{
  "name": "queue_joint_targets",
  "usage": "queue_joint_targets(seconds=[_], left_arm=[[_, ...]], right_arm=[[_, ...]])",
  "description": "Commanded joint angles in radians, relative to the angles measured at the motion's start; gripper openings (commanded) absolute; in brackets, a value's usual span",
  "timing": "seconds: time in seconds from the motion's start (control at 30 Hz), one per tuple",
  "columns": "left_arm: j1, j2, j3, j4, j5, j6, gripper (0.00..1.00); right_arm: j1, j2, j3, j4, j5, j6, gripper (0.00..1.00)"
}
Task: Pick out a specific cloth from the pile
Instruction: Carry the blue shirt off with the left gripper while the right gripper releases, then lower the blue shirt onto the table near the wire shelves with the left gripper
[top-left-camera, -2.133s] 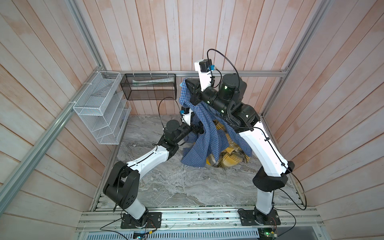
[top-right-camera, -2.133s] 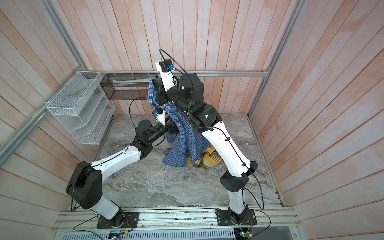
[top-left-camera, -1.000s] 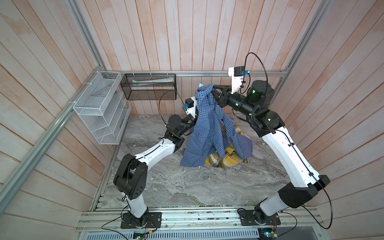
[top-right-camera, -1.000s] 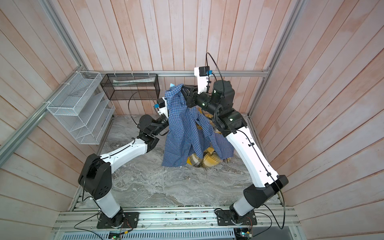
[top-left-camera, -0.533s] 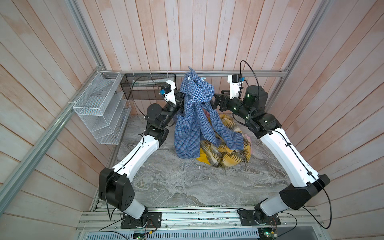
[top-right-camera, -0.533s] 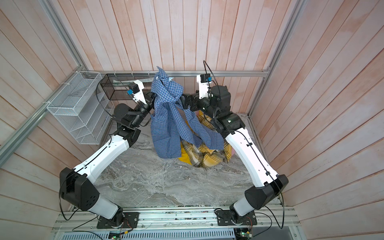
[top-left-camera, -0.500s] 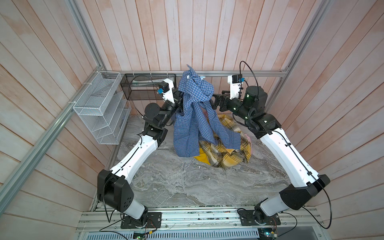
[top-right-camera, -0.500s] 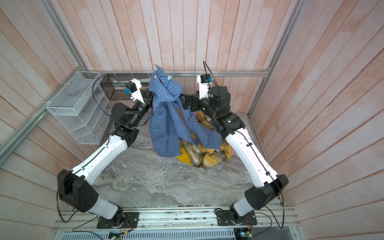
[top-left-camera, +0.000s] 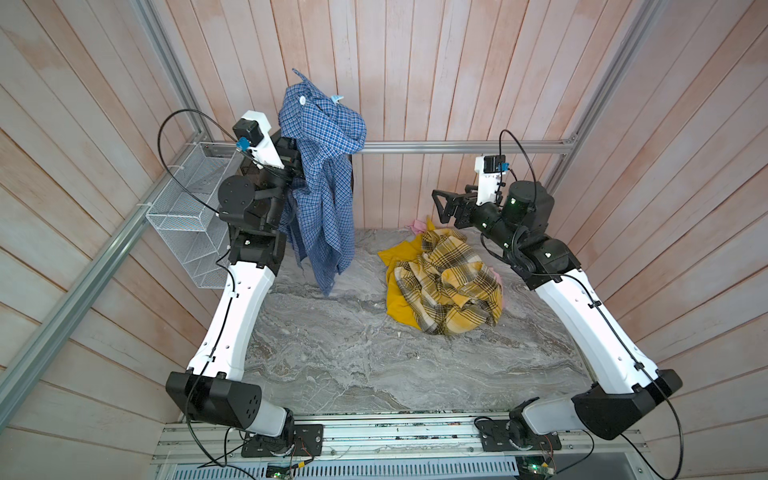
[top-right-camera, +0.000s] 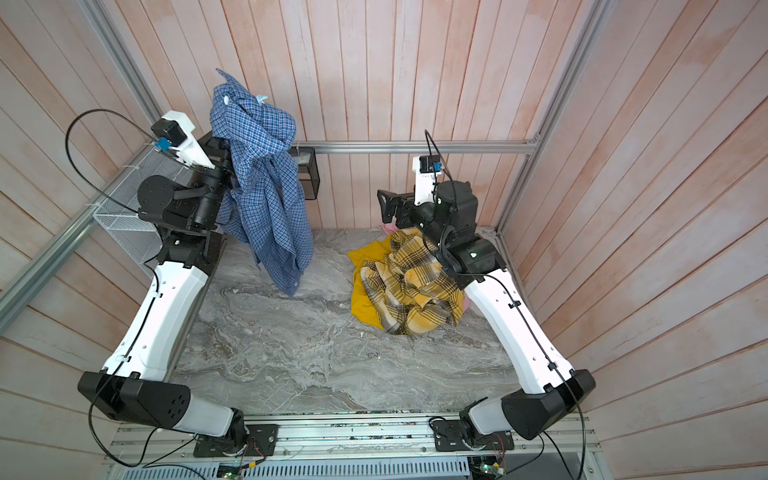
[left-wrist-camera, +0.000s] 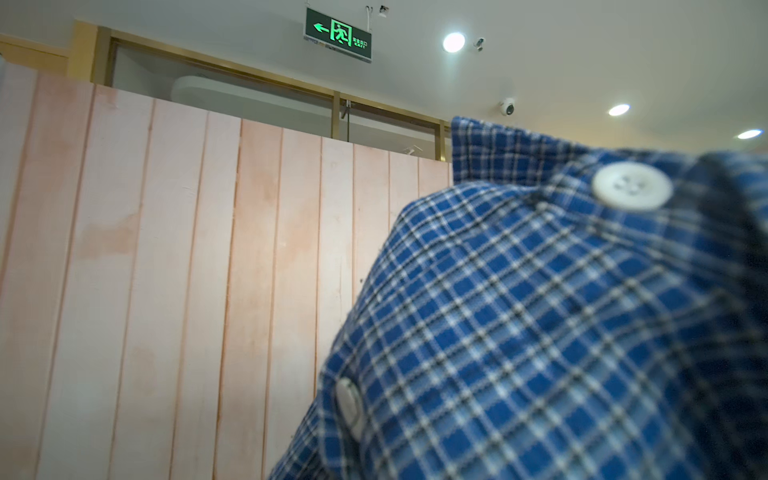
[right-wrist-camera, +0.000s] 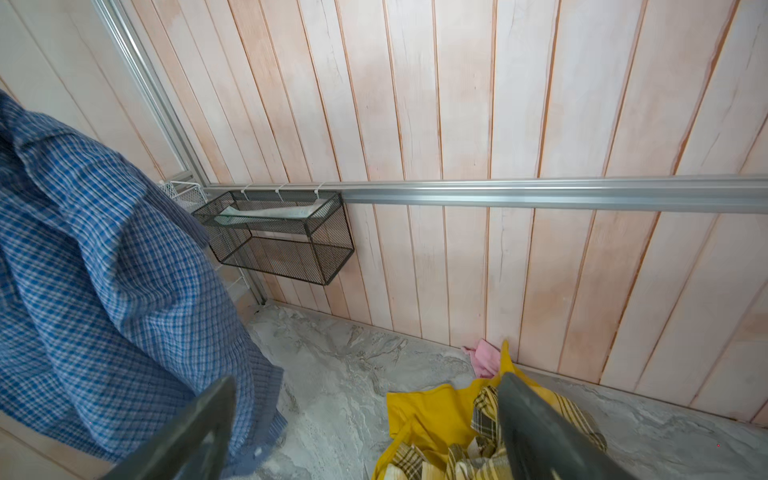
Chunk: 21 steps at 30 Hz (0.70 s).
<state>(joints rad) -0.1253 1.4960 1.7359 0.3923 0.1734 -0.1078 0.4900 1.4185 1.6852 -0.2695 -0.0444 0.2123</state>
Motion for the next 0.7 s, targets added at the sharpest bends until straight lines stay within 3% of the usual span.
queue_joint_targets(seconds=[0.0, 0.3, 0.5, 0.67], left_arm=[[0.039, 0.024, -0.001, 0.007, -0.017, 0.012, 0.0], [0.118, 0.024, -0.335, 0.334, -0.05, -0.045, 0.0], [0.108, -0.08, -0.635, 0.385, 0.001, -0.103, 0.0], [0.075, -0.243, -0.913, 0.344, -0.037, -0.14, 0.0]], right_arm=[[-0.006, -0.016, -0.044, 0.017, 0.003, -0.007, 0.98], [-0.01, -0.071, -0.165, 0.041, 0.01, 0.006, 0.98], [-0.014, -0.105, -0.25, 0.056, 0.015, 0.033, 0.98], [-0.027, -0.118, -0.287, 0.05, 0.01, 0.043, 0.98]])
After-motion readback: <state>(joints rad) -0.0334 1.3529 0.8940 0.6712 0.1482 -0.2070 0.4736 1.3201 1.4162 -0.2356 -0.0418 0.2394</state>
